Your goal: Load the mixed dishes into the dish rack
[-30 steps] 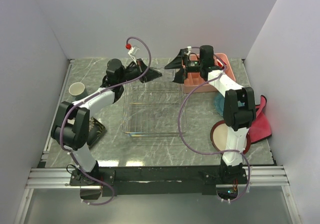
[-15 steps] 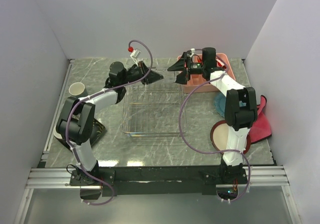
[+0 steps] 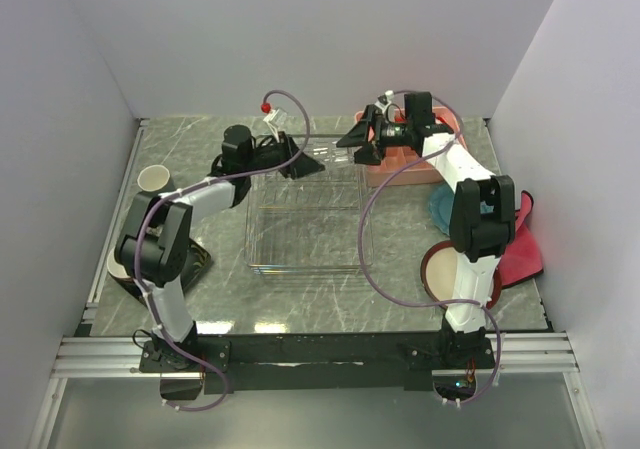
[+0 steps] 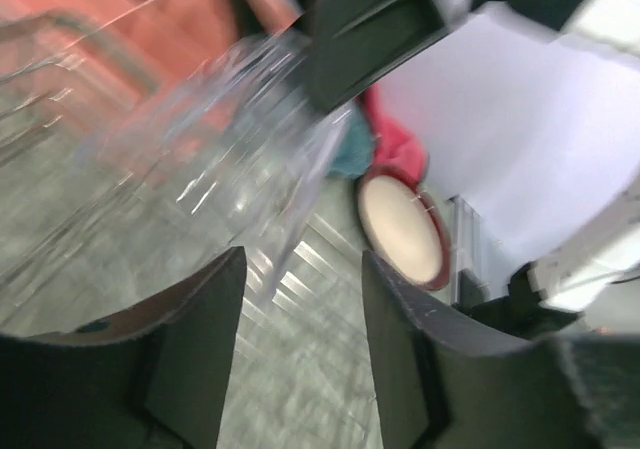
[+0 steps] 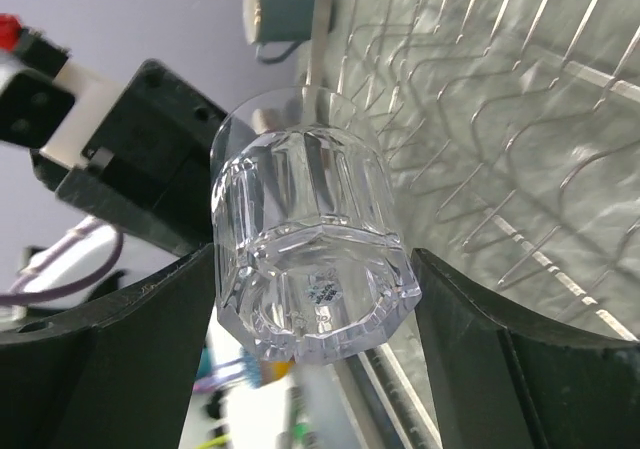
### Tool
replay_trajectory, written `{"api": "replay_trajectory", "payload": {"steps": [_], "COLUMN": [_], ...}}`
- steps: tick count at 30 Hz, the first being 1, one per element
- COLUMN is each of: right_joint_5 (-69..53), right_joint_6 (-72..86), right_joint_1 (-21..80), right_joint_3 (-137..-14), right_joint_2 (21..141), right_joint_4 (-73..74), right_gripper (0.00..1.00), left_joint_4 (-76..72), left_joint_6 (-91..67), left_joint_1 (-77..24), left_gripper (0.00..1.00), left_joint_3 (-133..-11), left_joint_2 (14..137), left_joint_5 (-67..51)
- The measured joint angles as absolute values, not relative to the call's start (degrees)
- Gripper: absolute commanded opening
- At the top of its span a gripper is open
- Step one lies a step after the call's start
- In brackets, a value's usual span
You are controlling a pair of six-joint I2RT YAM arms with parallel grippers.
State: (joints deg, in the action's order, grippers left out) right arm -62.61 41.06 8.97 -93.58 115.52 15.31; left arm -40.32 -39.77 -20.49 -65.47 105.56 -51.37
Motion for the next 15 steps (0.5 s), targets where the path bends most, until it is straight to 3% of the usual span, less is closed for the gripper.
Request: {"api": "replay_trajectory", "payload": {"steps": [9,15], "right_joint_5": [-50.13,-39.59], "right_joint_6": [26.48,16.38], "right_joint_1": [9.63,12.08], "right_joint_3": [-107.77,-115.5], "right_joint_2": [115.66,115.96], "right_joint_4": [28.1,33.95], "right_gripper": [0.24,0.23], "left_joint_4": [-17.37,1.91], "left_joint_6": [-22.15,-1.34], "left_joint_1": [-11.75,-13.45], "left_gripper": [0.58,0.58], "left_joint_3": [-65.63,-67.46], "left_joint_2": [97.19,90.67], "left_joint_5": [-49.12,-50.92]}}
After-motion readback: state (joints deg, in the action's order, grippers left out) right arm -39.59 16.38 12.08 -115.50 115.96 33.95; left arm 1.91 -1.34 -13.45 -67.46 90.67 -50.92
